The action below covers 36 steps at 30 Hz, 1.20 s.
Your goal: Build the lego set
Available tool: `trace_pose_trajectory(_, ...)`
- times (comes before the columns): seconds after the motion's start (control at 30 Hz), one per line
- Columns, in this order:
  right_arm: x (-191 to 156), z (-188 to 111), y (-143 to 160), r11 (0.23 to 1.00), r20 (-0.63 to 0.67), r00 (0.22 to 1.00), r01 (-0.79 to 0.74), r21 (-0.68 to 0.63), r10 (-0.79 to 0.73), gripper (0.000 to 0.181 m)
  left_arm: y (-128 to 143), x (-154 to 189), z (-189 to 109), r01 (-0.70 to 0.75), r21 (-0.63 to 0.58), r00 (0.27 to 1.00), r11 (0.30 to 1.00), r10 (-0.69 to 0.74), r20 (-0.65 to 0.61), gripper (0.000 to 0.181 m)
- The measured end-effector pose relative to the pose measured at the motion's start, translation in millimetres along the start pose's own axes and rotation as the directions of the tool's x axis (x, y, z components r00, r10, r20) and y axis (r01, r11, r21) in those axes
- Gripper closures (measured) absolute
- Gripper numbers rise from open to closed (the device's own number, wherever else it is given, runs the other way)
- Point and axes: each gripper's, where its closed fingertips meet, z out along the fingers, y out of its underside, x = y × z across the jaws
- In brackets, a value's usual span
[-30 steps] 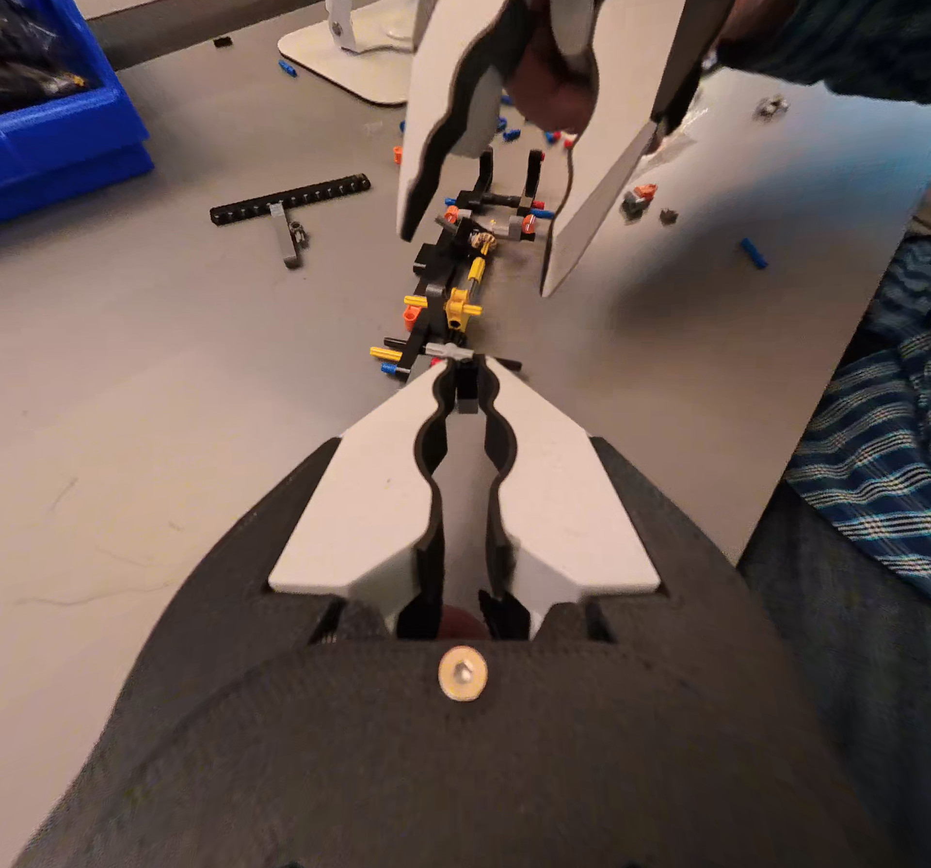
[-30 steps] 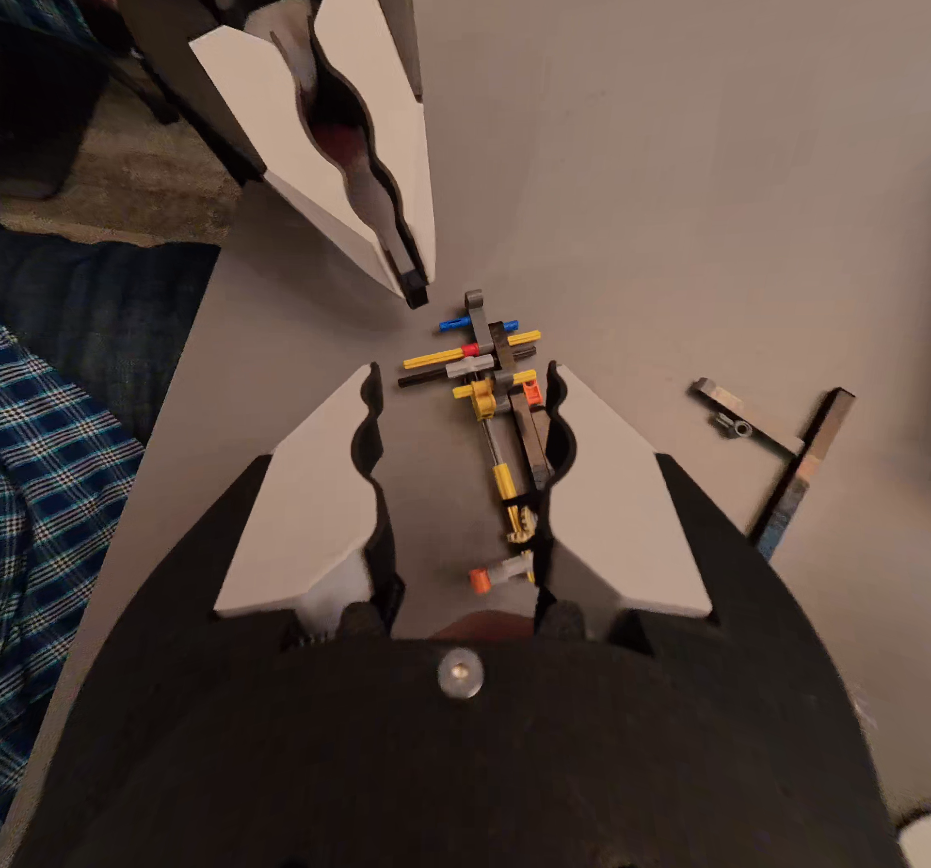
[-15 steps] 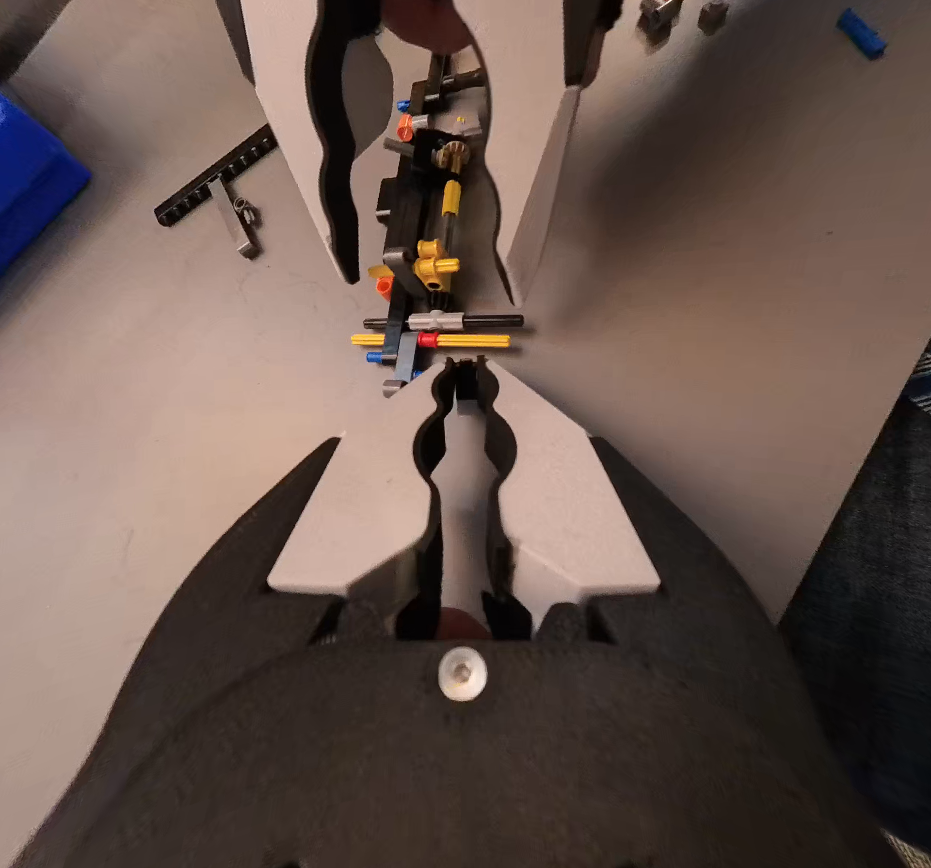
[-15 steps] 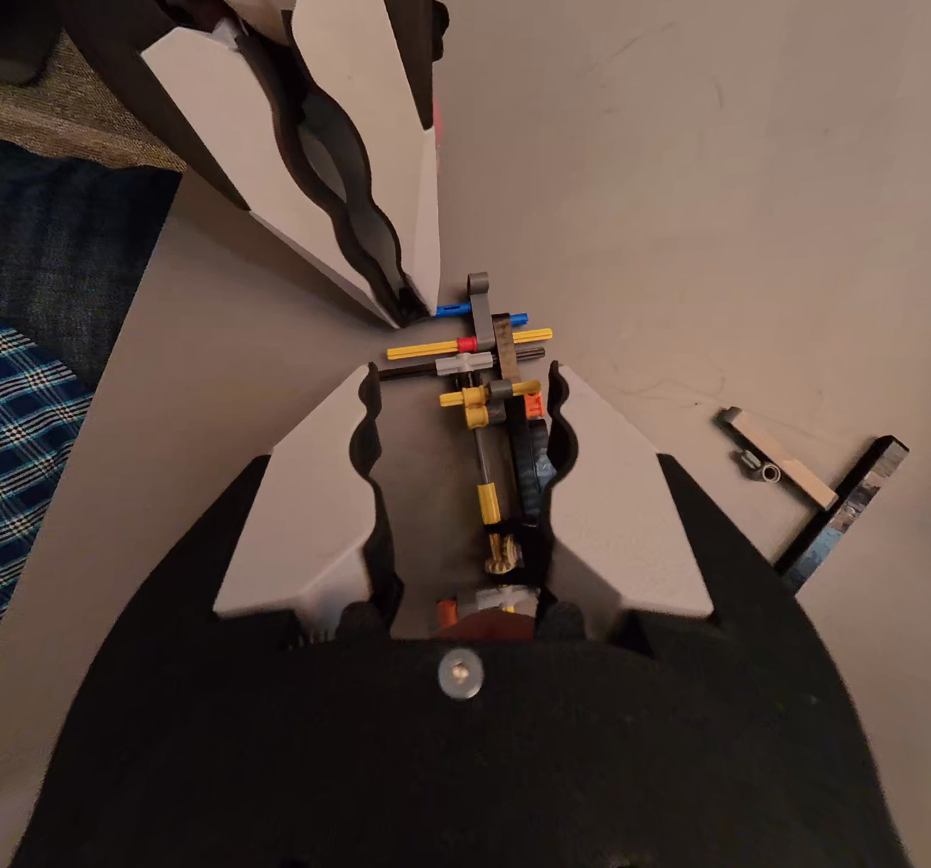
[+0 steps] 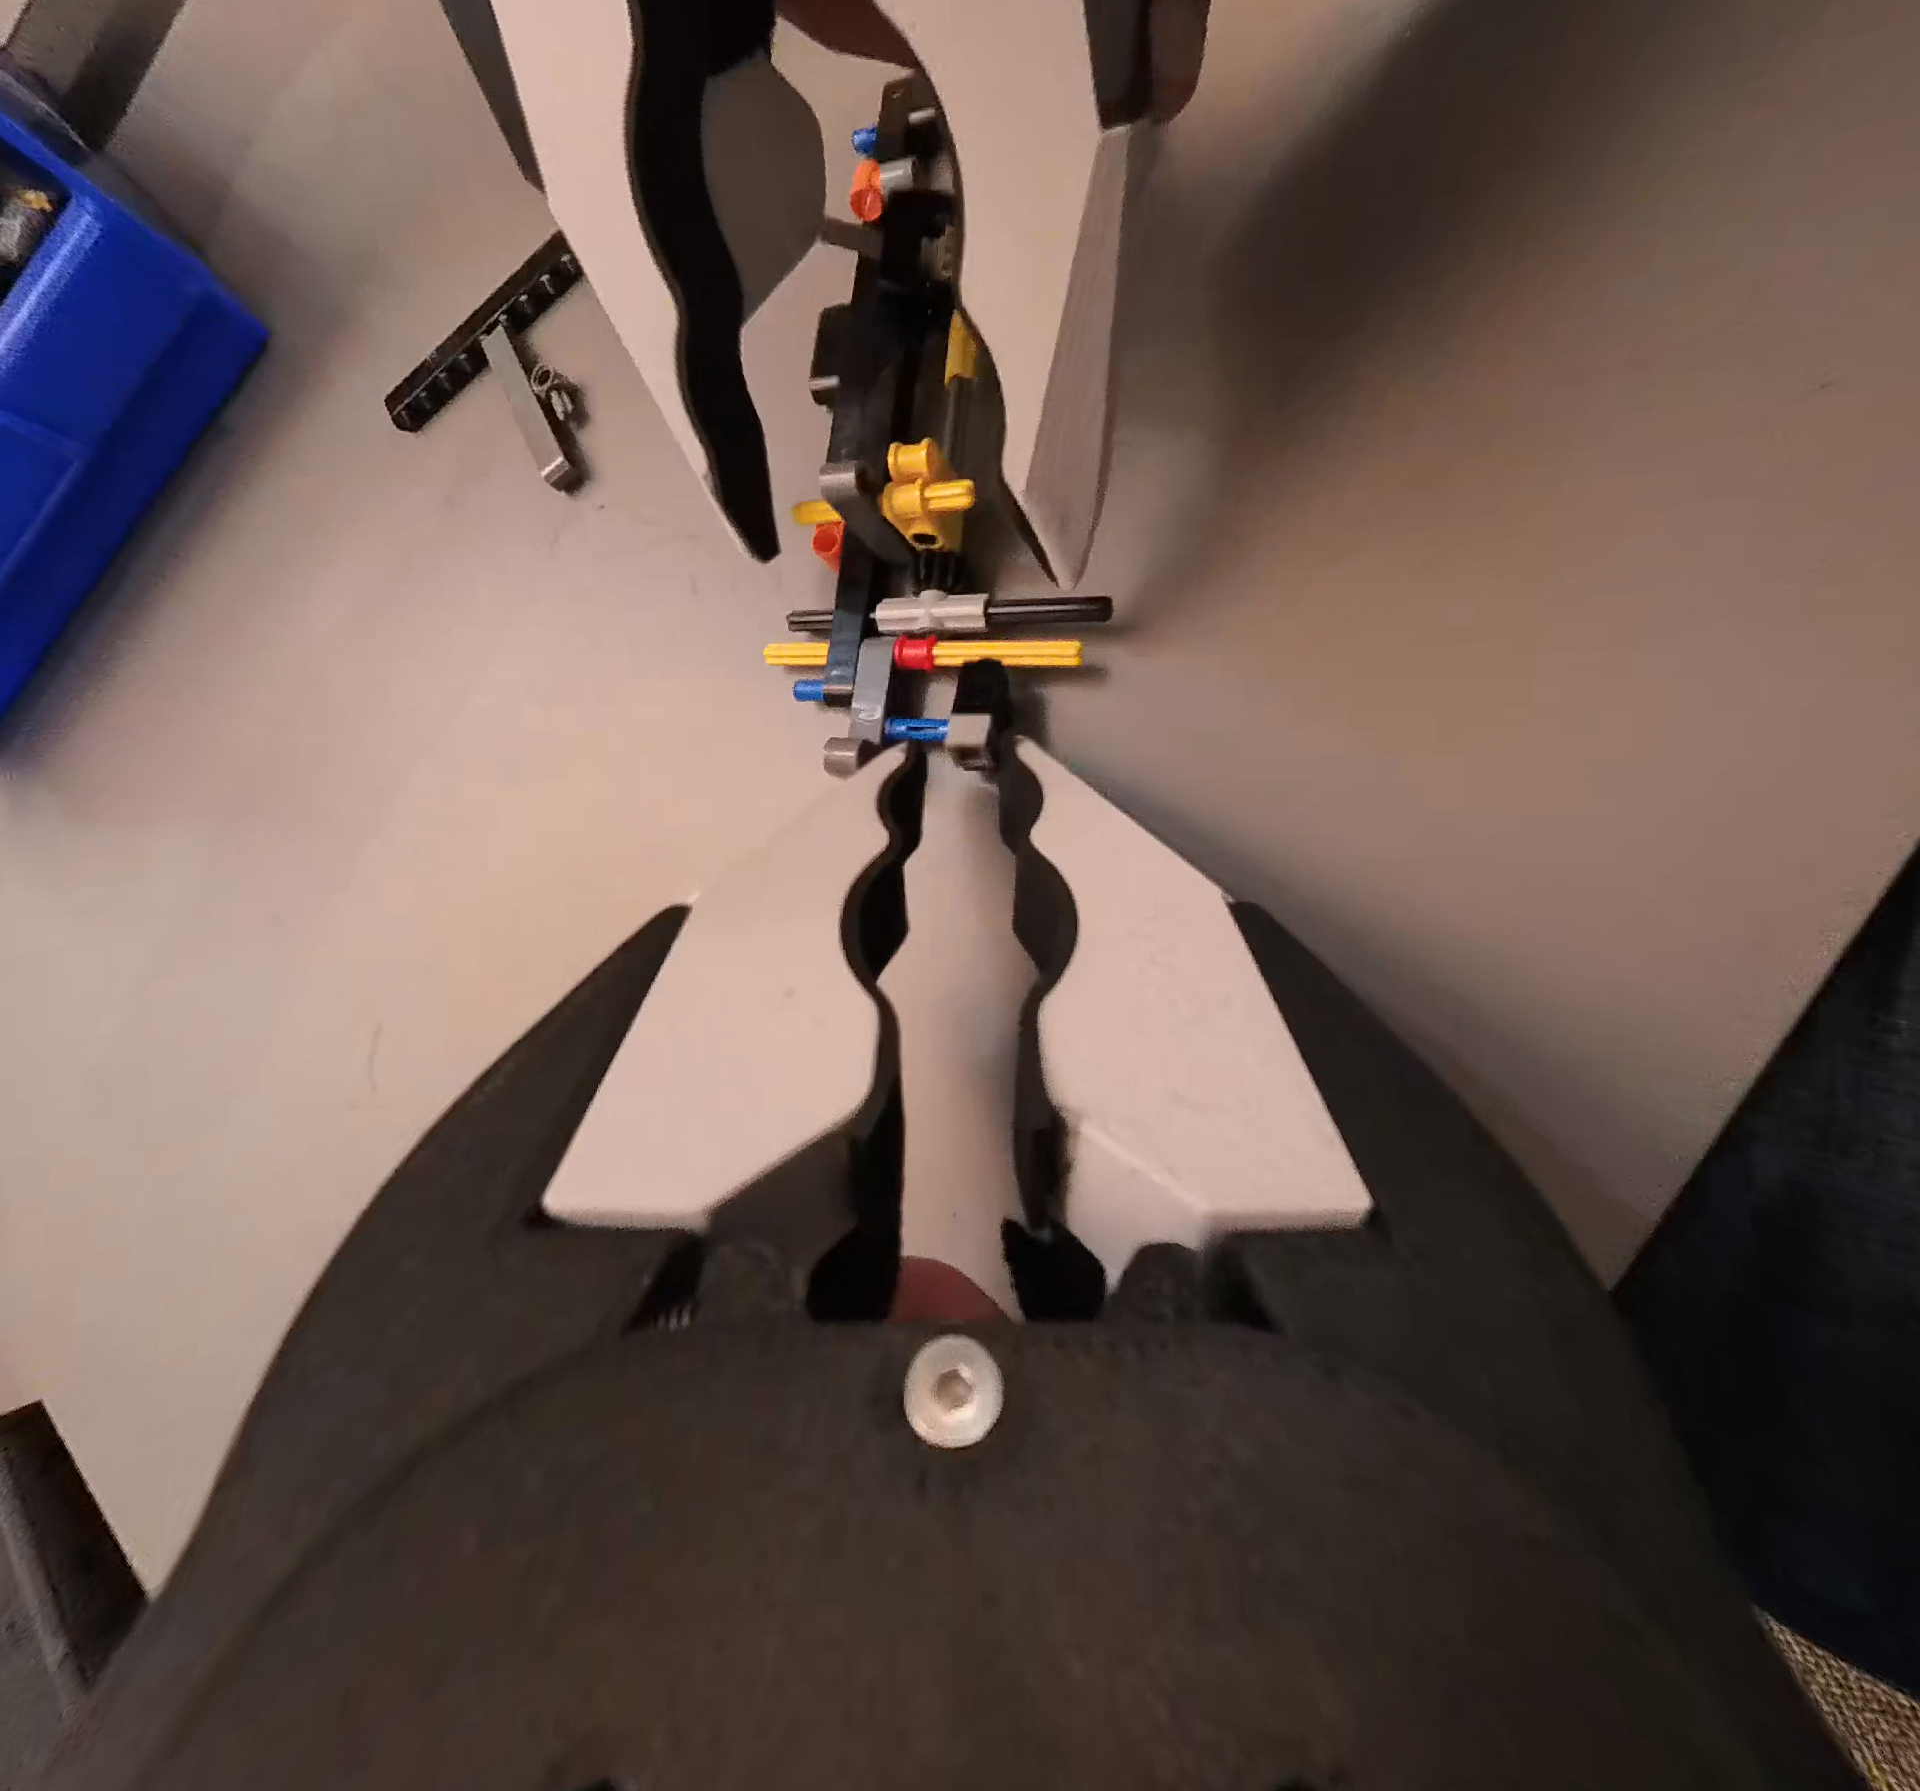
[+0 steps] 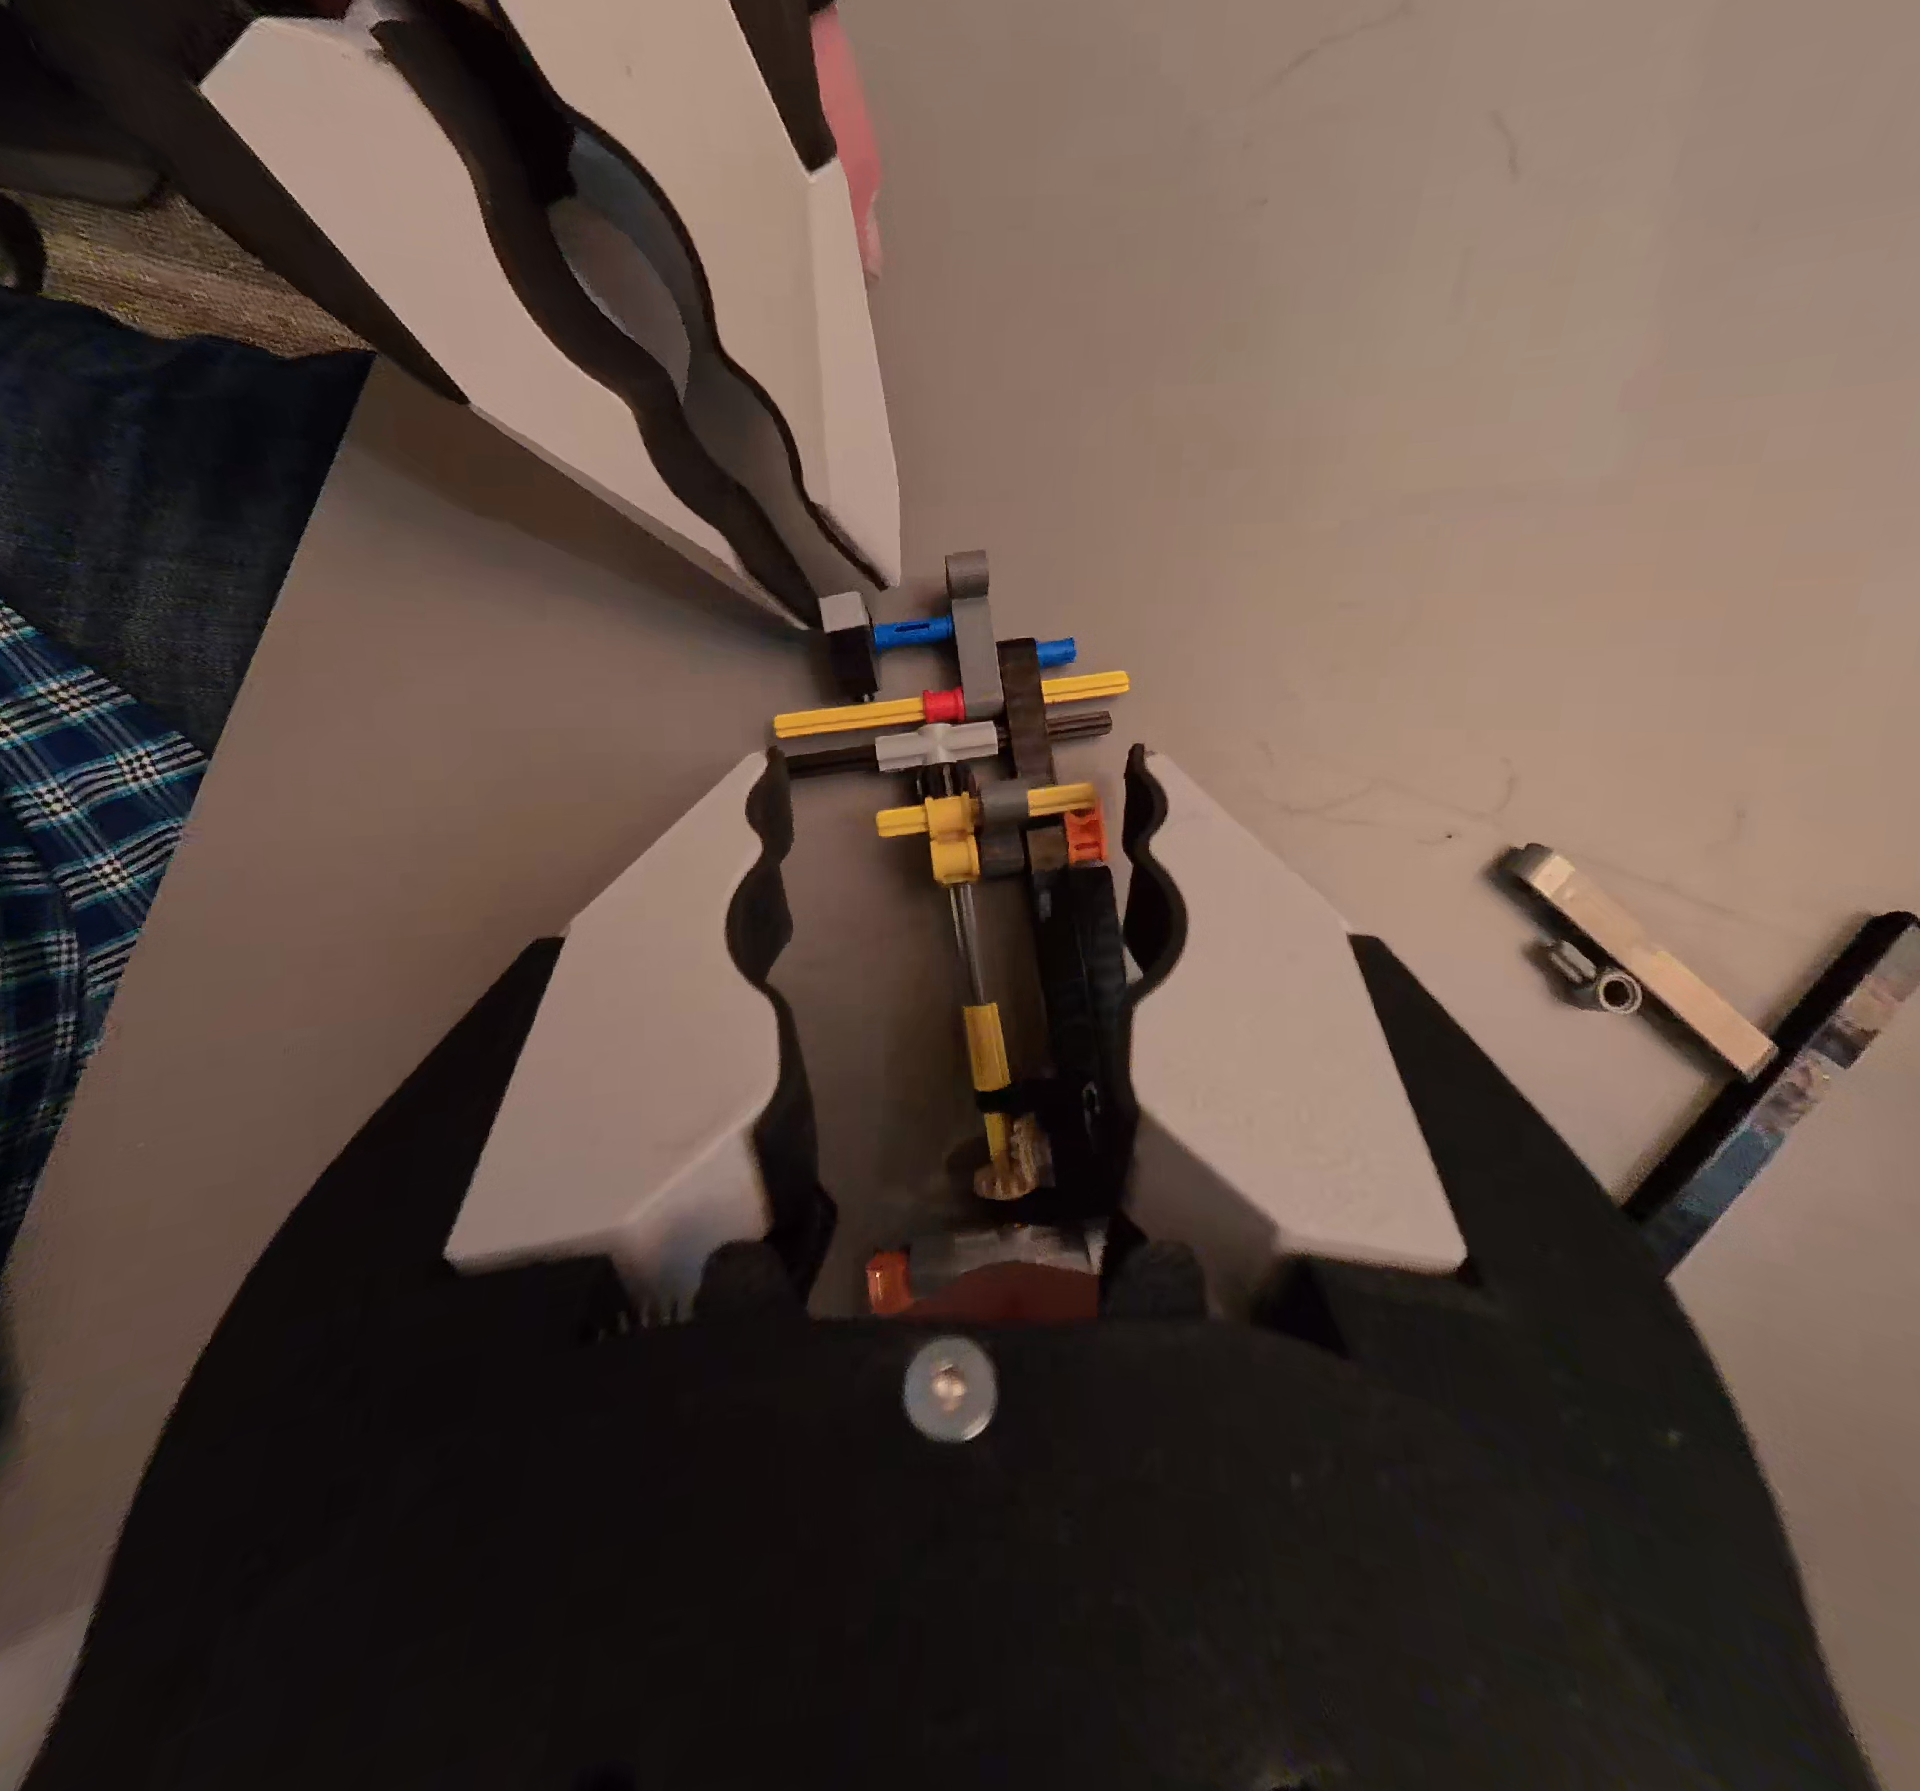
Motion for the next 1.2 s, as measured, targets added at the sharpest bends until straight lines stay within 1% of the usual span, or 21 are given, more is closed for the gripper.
trace_pose_trajectory(0.03, -0.1, 1.0, 0.4, 1.0, 0.007, 1.0, 0.001, -0.002, -0.001, 0.118, -0.8, 0.2, 0.7, 0.002, 0.004, 1.0, 1.0, -0.002, -0.006, 0.171)
trace_pose_trajectory(0.13, -0.4, 2.9, 0.8, 1.0, 0.019, 1.0, 0.003, -0.006, -0.002, 0.119, -6.1, -1.3, 0.3, 0.012, 0.016, 1.0, 1.0, -0.012, -0.01, 0.172)
trace_pose_trajectory(0.23, -1.5, 3.5, -0.2, 1.0, 0.03, 1.0, 0.001, 0.0, -0.001, 0.119, -12.9, -0.3, -0.7, -0.002, 0.027, 1.0, 1.0, 0.003, -0.021, 0.166)
trace_pose_trajectory(0.3, -1.4, 3.9, 0.0, 1.0, 0.032, 0.999, 0.002, 0.0, -0.002, 0.119, -17.9, -0.5, -0.7, -0.018, 0.034, 1.0, 0.999, 0.019, -0.022, 0.168)
trace_pose_trajectory(0.37, -1.0, 4.4, -0.1, 1.0, 0.035, 0.999, -0.001, 0.003, 0.001, 0.12, -14.1, -0.7, 2.5, -0.045, -0.001, 0.999, 0.999, 0.044, -0.024, 0.17)
trace_pose_trajectory(0.4, -1.0, 4.7, 0.2, 1.0, 0.036, 0.999, -0.003, 0.003, 0.002, 0.12, -10.5, 0.0, 3.8, -0.053, -0.018, 0.998, 0.998, 0.053, -0.028, 0.176)
trace_pose_trajectory(0.5, -1.1, 4.9, 0.9, 1.0, 0.039, 0.999, -0.01, 0.007, 0.01, 0.121, -5.8, -0.8, 2.0, -0.037, -0.01, 0.999, 0.999, 0.037, -0.016, 0.181)
trace_pose_trajectory(0.67, -1.9, 5.9, 1.5, 1.0, 0.045, 0.999, -0.011, 0.009, 0.011, 0.121, 4.5, -5.0, -7.0, 0.045, 0.055, 0.999, 0.997, -0.047, 0.025, 0.181)
trace_pose_trajectory(0.73, -1.7, 5.6, 0.9, 1.0, 0.044, 0.999, -0.011, 0.011, 0.01, 0.121, 7.2, -2.8, -10.5, 0.075, 0.075, 0.997, 0.994, -0.076, 0.008, 0.176)
trace_pose_trajectory(0.8, -1.7, 4.4, 0.3, 1.0, 0.042, 0.999, -0.012, 0.014, 0.011, 0.121, 7.4, -1.1, -14.9, 0.073, 0.08, 0.997, 0.994, -0.072, -0.011, 0.172)
trace_pose_trajectory(0.9, -2.4, 3.8, 0.8, 1.0, 0.044, 0.999, -0.018, 0.016, 0.017, 0.121, 4.0, -2.8, -19.9, 0.04, 0.071, 0.999, 0.997, -0.038, -0.022, 0.165)
trace_pose_trajectory(0.97, -2.9, 4.3, 1.5, 1.0, 0.046, 0.999, -0.018, 0.013, 0.018, 0.12, 4.6, -3.4, -18.5, 0.021, 0.027, 0.999, 0.999, -0.02, -0.047, 0.162)
trace_pose_trajectory(1.0, -3.1, 4.7, 1.9, 1.0, 0.046, 0.999, -0.018, 0.01, 0.017, 0.12, 7.2, -0.4, -16.6, -0.003, -0.008, 0.997, 1.0, 0.003, -0.074, 0.163)
trace_pose_trajectory(1.07, -3.3, 5.0, 2.2, 1.0, 0.047, 0.999, -0.018, 0.007, 0.018, 0.12, 10.8, 0.4, -13.3, -0.06, -0.059, 0.995, 0.996, 0.055, -0.084, 0.17)
trace_pose_trajectory(1.13, -3.8, 4.9, 1.6, 1.0, 0.051, 0.999, -0.02, 0.009, 0.019, 0.12, 11.4, 3.4, -11.0, -0.063, -0.079, 0.992, 0.995, 0.054, -0.11, 0.174)
trace_pose_trajectory(1.2, -4.0, 4.7, 1.4, 1.0, 0.053, 0.998, -0.02, 0.01, 0.019, 0.12, 11.0, 0.6, -9.7, -0.053, -0.075, 0.994, 0.996, 0.046, -0.098, 0.175)
